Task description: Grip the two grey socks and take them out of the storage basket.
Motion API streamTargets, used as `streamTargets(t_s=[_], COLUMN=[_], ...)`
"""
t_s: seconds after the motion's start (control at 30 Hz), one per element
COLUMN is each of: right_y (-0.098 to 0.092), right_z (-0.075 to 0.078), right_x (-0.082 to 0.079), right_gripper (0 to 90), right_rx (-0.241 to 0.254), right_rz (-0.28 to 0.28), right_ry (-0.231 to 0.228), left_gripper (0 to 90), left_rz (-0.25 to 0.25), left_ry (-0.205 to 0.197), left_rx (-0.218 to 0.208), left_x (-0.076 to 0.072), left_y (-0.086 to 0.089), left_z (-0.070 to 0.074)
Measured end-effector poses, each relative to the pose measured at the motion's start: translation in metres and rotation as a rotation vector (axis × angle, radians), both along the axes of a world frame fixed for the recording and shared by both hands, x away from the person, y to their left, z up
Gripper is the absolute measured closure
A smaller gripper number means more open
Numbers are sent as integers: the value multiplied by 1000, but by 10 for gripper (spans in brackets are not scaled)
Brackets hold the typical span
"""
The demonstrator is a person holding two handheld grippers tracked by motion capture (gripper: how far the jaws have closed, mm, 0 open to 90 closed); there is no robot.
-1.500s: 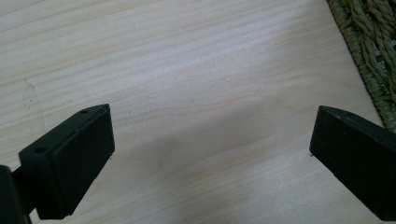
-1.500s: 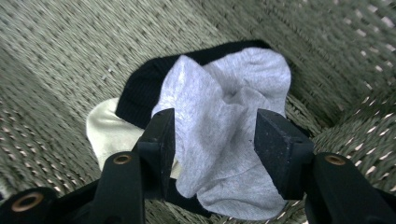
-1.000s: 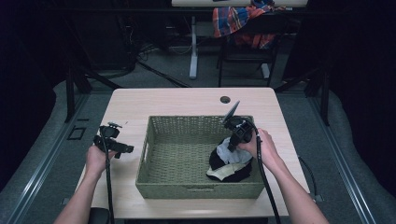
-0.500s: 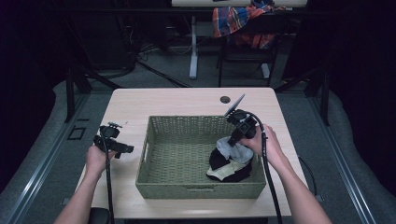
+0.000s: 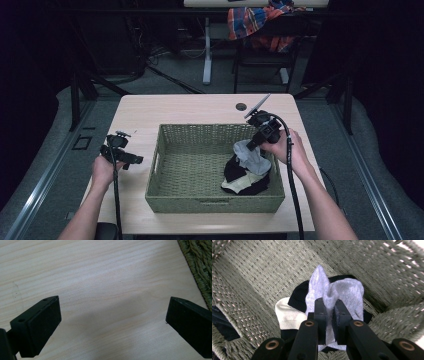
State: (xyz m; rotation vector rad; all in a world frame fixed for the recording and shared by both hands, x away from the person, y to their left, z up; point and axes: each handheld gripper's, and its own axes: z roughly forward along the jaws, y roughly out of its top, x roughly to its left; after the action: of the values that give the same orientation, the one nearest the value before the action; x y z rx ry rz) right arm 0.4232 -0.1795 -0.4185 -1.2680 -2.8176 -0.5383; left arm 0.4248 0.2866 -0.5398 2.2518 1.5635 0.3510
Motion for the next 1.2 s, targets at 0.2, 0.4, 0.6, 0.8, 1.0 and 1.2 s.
streamTargets(t_s=[0.2,0.4,0.6,0.8,1.0,1.2], right_y=[-7,-11,-17,-22,-30,-40], right_z=[10,16,24,31,35,44], right_x=[-1,-1,-2,-3,-2,-4], right_gripper=[835,836,837,838,841,844], right_rx=[30,43,66,73,81,88], right_rz=[-20,-33,-42,-55,-79,-90], right_ry=[-24,-30,-51,-67,-82,-98], left_gripper=[1,1,1,1,1,1], left_rz=[0,-1,0,-1,0,0], left_ry=[-1,2,4,9,9,6], left_rx=[0,1,-3,-4,-4,-4], left_x=[0,0,0,0,0,0], left_y=[0,0,-1,-1,0,0], left_z=[0,0,0,-1,-1,-1])
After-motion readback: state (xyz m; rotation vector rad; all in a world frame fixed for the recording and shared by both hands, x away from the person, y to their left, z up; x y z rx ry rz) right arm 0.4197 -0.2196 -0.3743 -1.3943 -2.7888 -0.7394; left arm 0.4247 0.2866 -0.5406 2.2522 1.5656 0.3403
